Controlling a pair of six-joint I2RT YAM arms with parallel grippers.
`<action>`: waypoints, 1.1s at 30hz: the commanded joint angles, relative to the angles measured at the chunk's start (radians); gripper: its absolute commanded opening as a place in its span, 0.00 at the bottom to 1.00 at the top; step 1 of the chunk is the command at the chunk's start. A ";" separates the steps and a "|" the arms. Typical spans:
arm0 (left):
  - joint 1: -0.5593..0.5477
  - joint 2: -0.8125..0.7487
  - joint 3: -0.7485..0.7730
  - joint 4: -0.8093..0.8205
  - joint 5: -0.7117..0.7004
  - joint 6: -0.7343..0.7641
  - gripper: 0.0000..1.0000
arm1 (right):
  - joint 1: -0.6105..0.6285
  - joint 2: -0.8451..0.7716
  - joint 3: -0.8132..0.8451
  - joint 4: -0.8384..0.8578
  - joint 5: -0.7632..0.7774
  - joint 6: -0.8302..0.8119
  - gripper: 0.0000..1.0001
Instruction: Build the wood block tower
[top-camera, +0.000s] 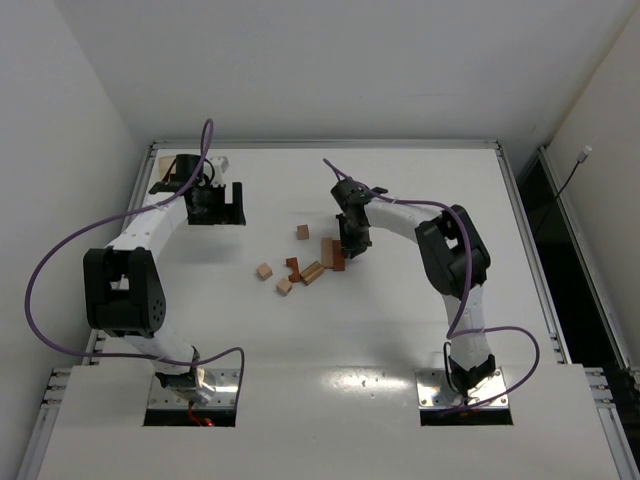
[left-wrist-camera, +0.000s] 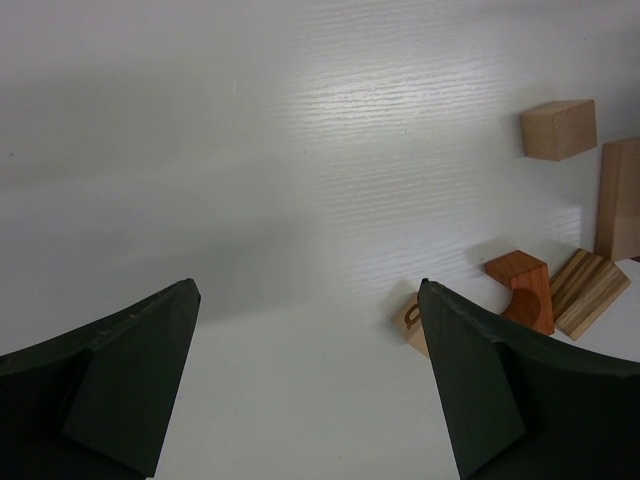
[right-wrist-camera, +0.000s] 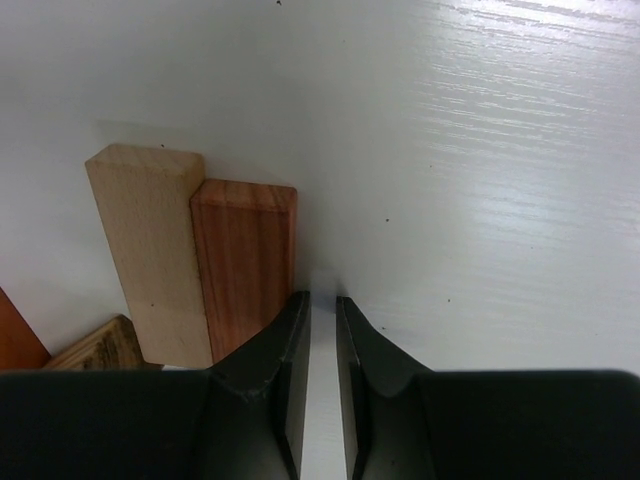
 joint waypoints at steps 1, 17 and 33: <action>0.012 -0.002 0.010 0.016 0.023 0.004 0.89 | 0.007 -0.009 0.039 0.006 -0.011 0.030 0.16; 0.012 -0.103 -0.059 0.025 0.137 0.044 0.91 | -0.041 -0.309 -0.161 0.091 0.132 -0.107 0.28; -0.430 -0.184 -0.179 -0.064 -0.171 0.179 0.74 | -0.183 -0.588 -0.280 0.038 0.053 -0.558 0.69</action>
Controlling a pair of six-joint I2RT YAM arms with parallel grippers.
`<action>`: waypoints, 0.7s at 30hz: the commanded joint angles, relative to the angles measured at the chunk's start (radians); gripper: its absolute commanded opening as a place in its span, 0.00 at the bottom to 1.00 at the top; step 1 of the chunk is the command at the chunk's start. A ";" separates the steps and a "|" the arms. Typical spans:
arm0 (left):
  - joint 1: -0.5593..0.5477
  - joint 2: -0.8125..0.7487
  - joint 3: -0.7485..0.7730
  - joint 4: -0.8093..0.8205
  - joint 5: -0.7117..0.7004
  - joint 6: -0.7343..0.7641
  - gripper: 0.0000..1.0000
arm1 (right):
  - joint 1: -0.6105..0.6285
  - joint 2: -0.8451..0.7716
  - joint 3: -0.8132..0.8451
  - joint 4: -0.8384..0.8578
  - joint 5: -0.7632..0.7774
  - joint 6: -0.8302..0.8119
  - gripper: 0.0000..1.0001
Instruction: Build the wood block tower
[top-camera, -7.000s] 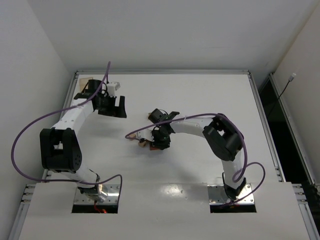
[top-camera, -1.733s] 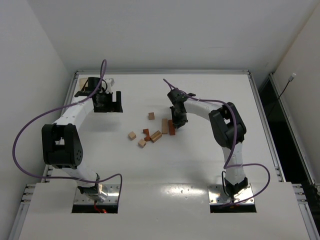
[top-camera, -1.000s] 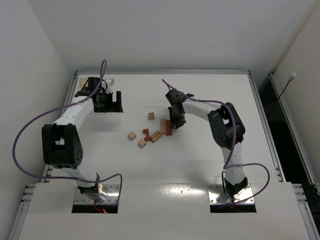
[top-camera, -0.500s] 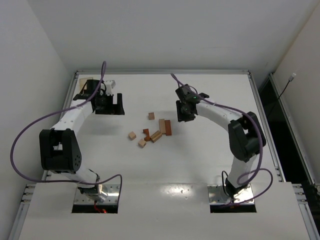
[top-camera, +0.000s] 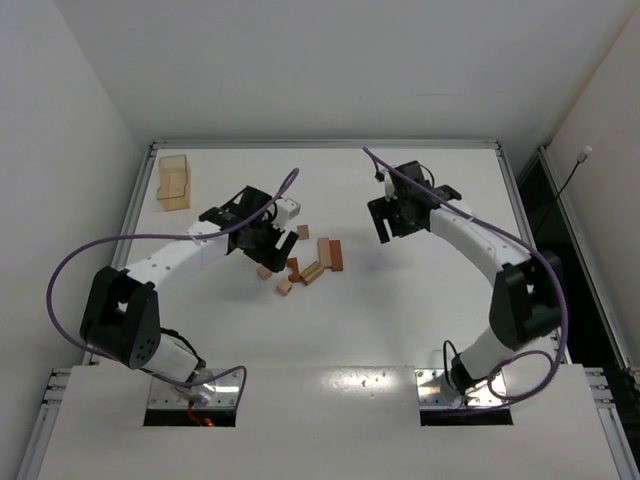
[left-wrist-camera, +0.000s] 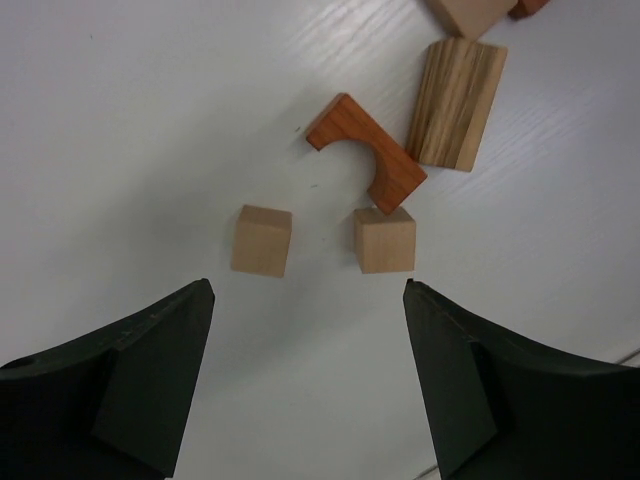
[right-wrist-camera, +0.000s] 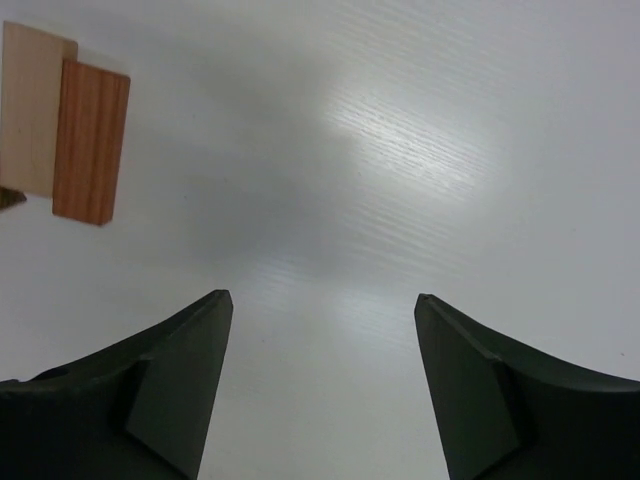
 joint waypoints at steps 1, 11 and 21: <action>-0.023 -0.035 -0.022 -0.016 -0.113 0.030 0.73 | -0.021 -0.189 -0.071 0.027 0.008 -0.113 0.72; -0.033 0.057 -0.012 -0.006 -0.225 0.019 0.61 | -0.062 -0.282 -0.125 0.040 0.007 -0.135 0.74; -0.033 0.143 -0.003 0.015 -0.193 0.091 0.61 | -0.081 -0.220 -0.106 0.030 -0.023 -0.126 0.71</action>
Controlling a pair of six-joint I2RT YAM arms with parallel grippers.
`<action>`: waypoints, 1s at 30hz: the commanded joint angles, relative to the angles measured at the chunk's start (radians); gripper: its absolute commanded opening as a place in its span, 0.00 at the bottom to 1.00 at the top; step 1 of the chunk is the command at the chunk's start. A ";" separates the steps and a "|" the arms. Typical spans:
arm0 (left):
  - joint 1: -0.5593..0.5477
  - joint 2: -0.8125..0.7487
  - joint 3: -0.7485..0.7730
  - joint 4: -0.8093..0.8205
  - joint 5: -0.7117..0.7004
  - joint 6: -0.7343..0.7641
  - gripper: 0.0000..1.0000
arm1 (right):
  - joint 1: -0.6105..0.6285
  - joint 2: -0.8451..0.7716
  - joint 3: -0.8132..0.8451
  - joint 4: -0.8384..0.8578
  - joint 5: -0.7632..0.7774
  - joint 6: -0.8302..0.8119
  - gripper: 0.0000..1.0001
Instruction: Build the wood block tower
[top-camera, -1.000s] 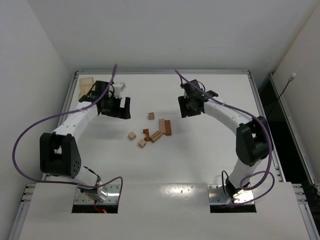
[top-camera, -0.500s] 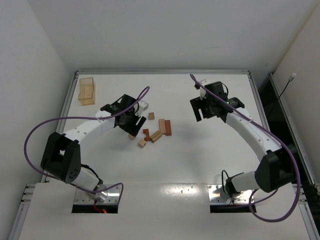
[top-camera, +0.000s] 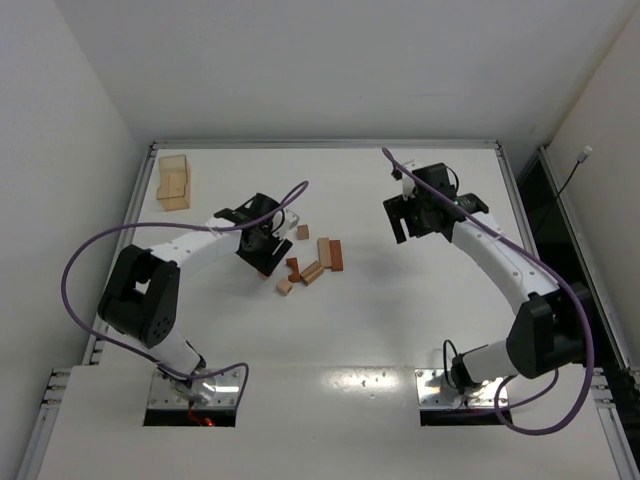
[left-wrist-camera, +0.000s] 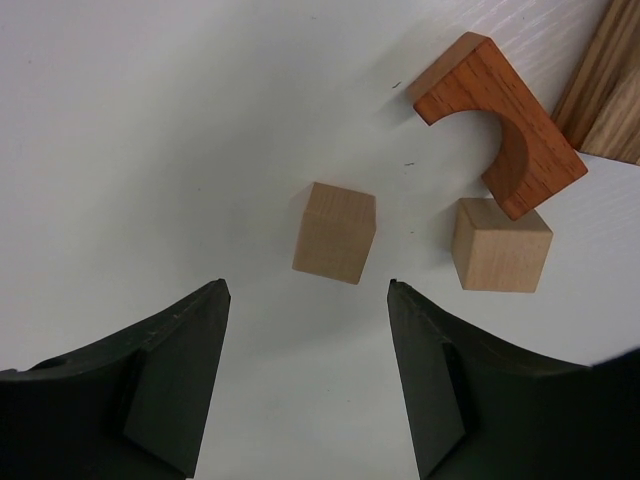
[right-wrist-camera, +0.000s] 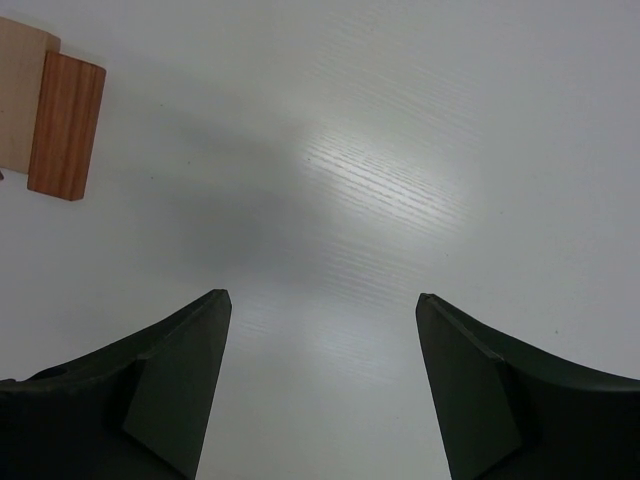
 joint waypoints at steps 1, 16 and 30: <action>-0.004 0.025 0.021 0.023 0.009 0.033 0.61 | -0.007 0.012 0.012 0.018 -0.024 0.000 0.71; -0.004 0.104 0.058 0.041 0.049 0.054 0.55 | -0.027 0.065 0.030 0.018 -0.052 0.009 0.70; -0.004 0.146 0.098 0.029 0.067 0.045 0.20 | -0.027 0.083 0.030 0.018 -0.052 0.009 0.70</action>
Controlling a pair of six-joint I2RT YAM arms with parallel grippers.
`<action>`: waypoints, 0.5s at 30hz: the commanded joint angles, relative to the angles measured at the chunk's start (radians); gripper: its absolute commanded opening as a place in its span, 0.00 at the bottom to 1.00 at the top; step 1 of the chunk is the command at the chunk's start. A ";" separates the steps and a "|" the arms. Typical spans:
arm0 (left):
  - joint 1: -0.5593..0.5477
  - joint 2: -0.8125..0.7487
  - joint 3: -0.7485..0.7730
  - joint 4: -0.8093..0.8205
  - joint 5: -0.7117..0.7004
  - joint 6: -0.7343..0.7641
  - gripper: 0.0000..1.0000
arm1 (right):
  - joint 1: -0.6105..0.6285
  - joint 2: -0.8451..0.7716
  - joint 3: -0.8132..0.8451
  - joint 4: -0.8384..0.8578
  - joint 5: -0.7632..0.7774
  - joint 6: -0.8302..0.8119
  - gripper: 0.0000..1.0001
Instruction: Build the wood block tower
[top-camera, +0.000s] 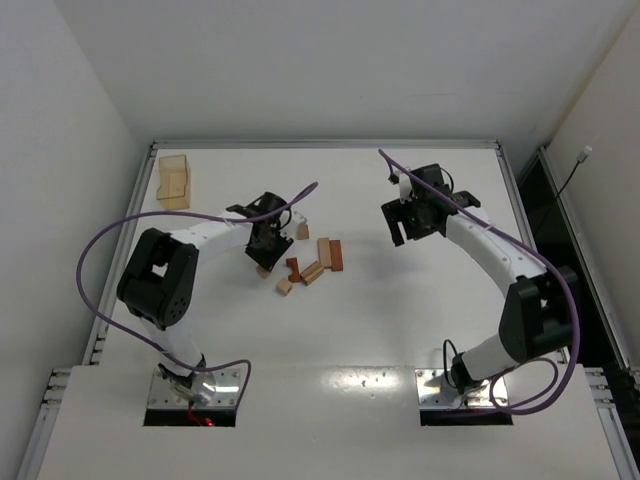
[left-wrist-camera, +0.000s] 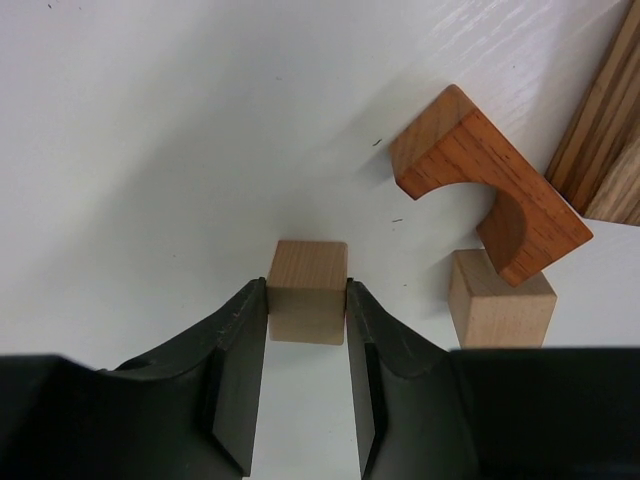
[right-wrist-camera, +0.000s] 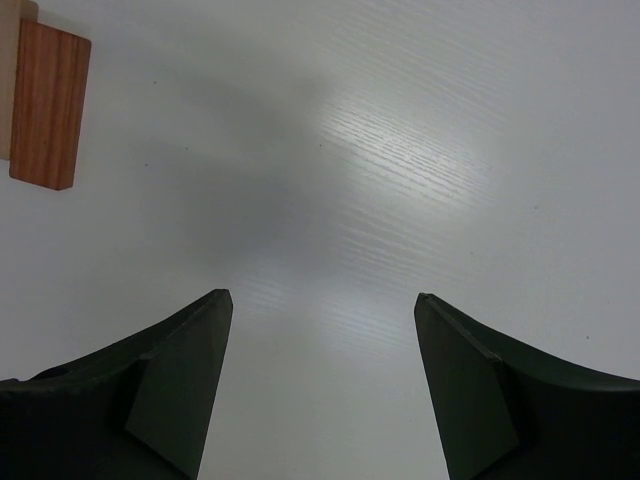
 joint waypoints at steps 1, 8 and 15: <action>-0.004 0.004 0.038 0.001 0.019 -0.002 0.19 | -0.006 0.000 0.030 0.020 -0.007 0.007 0.70; -0.004 -0.044 0.059 -0.034 -0.010 -0.146 0.00 | -0.025 -0.020 0.030 0.011 -0.007 0.017 0.69; -0.057 -0.158 0.081 -0.034 -0.336 -0.512 0.00 | -0.025 -0.055 0.021 0.020 -0.016 0.026 0.69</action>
